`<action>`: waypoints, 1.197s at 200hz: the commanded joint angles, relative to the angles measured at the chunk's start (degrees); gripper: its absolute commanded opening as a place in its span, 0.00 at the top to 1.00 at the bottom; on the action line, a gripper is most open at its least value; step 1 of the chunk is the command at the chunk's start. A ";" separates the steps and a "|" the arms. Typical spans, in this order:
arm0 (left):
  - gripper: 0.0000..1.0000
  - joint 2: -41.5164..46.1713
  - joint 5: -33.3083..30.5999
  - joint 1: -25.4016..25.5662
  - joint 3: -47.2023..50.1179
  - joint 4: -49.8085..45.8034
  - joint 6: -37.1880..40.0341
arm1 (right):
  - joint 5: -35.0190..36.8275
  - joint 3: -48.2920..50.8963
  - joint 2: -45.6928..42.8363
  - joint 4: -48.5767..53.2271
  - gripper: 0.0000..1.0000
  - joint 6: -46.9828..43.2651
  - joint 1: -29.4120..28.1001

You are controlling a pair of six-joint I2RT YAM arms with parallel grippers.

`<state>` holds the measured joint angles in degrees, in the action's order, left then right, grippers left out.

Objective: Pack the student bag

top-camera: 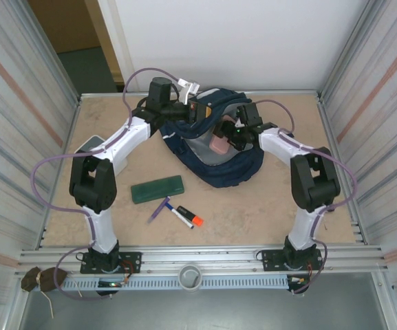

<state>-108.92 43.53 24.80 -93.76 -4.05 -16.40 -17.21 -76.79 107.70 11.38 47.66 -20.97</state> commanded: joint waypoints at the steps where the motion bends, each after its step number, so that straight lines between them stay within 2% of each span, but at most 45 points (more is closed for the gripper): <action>1: 1.00 0.38 3.55 -0.28 -3.63 7.16 -1.08 | 0.94 -3.24 2.83 -5.08 0.36 2.35 0.16; 44: 1.00 0.64 3.36 -0.28 -3.14 7.02 -0.30 | -2.76 -0.06 4.16 -9.49 0.13 0.42 0.65; 71: 1.00 0.57 3.56 -0.28 -3.02 7.12 -0.30 | -3.57 1.56 4.17 -11.31 0.09 0.24 0.80; 81: 1.00 0.69 3.50 -0.28 -2.85 7.06 -0.13 | -3.68 2.27 3.97 -12.08 0.11 0.24 0.96; 123: 1.00 0.89 3.63 -0.22 -2.45 7.34 -0.47 | -4.42 2.44 6.14 -15.46 0.45 2.80 0.92; 146: 1.00 0.82 3.49 0.14 -2.25 7.39 -0.56 | -4.54 -0.01 8.08 -18.49 0.56 5.77 -0.07; 181: 1.00 0.34 2.94 0.69 -2.01 8.49 -2.38 | -3.82 -6.65 12.11 -22.77 0.62 11.09 -1.53; 205: 1.00 0.20 0.18 0.52 -2.01 8.47 -3.64 | -3.91 -6.85 11.31 -23.44 0.62 11.22 -1.64; 220: 1.00 0.04 -1.34 0.10 -1.89 8.74 -4.99 | -3.03 -4.18 8.44 -22.10 0.60 9.29 -1.40; 239: 1.00 -0.06 -2.96 -0.51 -1.28 9.14 -6.00 | -1.52 0.60 2.70 -19.56 0.51 4.49 -1.02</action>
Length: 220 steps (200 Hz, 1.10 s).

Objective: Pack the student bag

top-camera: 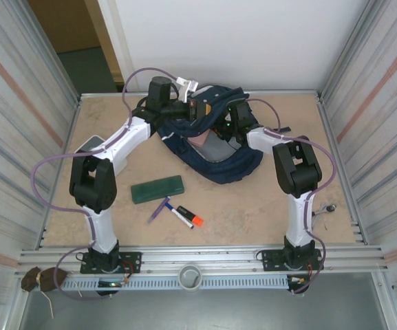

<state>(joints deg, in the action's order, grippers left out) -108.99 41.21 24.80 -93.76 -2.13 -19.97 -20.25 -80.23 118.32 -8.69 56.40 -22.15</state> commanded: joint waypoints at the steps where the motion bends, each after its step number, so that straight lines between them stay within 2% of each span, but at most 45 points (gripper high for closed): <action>1: 1.00 0.01 -0.71 -0.57 -1.22 7.22 -2.48 | 1.66 4.29 -8.28 0.73 0.51 -4.57 0.17; 20: 1.00 -0.26 -0.61 -1.27 -0.75 7.46 -2.55 | 4.09 8.78 -15.52 5.86 0.35 -12.21 0.03; 45: 1.00 -0.74 0.87 -2.11 -1.75 6.22 -1.56 | 7.63 15.91 -25.02 8.43 0.25 -22.42 -1.61; 68: 1.00 -1.13 2.33 -2.05 -2.97 4.52 -0.33 | 11.65 21.53 -32.41 10.98 0.19 -35.94 -7.06; 91: 1.00 -1.05 2.75 -2.11 -3.09 3.86 0.34 | 12.64 24.40 -34.88 13.29 0.12 -47.56 -14.18; 127: 1.00 -0.79 2.56 -2.06 -3.01 2.94 0.64 | 14.14 20.72 -29.44 18.33 0.00 -60.03 -24.51; 148: 1.00 -0.87 2.56 -2.09 -2.90 3.01 0.13 | 13.89 16.12 -23.22 21.44 0.01 -64.05 -28.05; 220: 1.00 0.01 1.80 -2.06 -2.40 1.90 1.07 | 15.56 4.79 -7.01 26.32 0.01 -70.12 -31.72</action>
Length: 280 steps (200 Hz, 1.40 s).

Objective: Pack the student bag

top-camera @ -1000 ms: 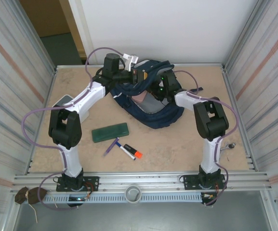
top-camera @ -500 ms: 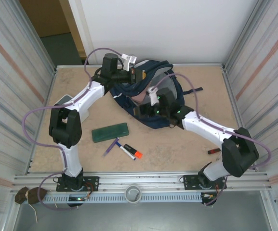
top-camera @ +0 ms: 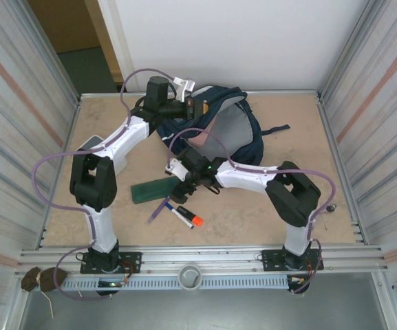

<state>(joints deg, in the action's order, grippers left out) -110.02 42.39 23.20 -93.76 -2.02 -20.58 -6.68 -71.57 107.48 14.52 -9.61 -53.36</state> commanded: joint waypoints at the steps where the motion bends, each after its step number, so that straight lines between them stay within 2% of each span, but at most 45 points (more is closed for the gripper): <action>1: 1.00 1.03 0.65 -0.45 -2.35 1.77 1.68 | 1.96 -3.94 3.98 3.13 0.01 -4.20 -0.51; 57: 1.00 1.43 0.95 -0.50 -1.76 2.34 1.51 | 5.22 -10.51 10.69 4.11 0.01 -5.96 -0.43; 137: 1.00 1.21 1.73 -0.52 -1.90 2.37 1.73 | 3.95 -19.35 17.57 7.24 0.01 -7.04 -0.08; 169: 1.00 1.21 1.82 -0.52 -1.97 2.26 1.85 | 5.06 -20.85 18.26 7.28 0.00 -1.46 1.13; 202: 1.00 1.21 1.75 -0.52 -2.20 2.29 1.90 | 6.32 -20.00 16.41 7.80 0.07 7.66 1.88; 215: 1.00 1.12 1.62 -0.54 -2.26 2.34 1.85 | 5.94 -18.48 14.62 6.89 0.06 8.81 1.86; 231: 1.00 0.88 1.73 -0.54 -2.24 2.41 1.68 | 4.84 -15.96 12.25 4.02 0.00 6.49 1.93; 280: 1.00 0.86 2.03 -0.53 -2.21 2.41 1.59 | 9.28 -18.84 15.02 5.44 0.01 -4.40 -0.12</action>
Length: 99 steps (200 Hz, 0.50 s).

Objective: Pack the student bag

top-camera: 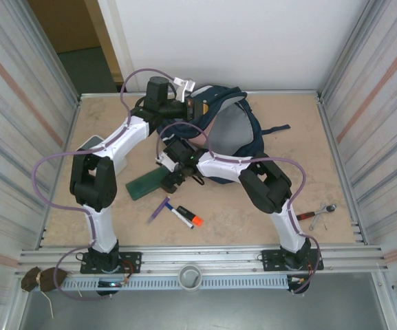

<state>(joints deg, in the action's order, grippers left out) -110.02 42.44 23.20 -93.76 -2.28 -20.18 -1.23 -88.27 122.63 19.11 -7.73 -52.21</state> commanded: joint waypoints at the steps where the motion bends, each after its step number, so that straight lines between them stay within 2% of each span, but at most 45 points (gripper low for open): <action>1: 1.00 0.86 1.97 -0.53 -2.26 2.61 1.20 | 3.90 -2.20 -0.07 0.89 0.01 -6.48 -1.34; 59: 1.00 0.72 2.03 -0.56 -2.69 2.20 1.33 | 7.65 -8.10 4.00 1.72 0.01 -14.98 -3.51; 99: 1.00 0.68 2.01 -0.59 -3.08 1.88 1.47 | 3.87 -12.12 7.11 5.28 0.01 -19.26 -3.74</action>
<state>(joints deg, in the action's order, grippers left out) -110.02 42.48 23.20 -93.76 -2.33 -20.16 4.25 -97.51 126.63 20.23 -22.06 -55.81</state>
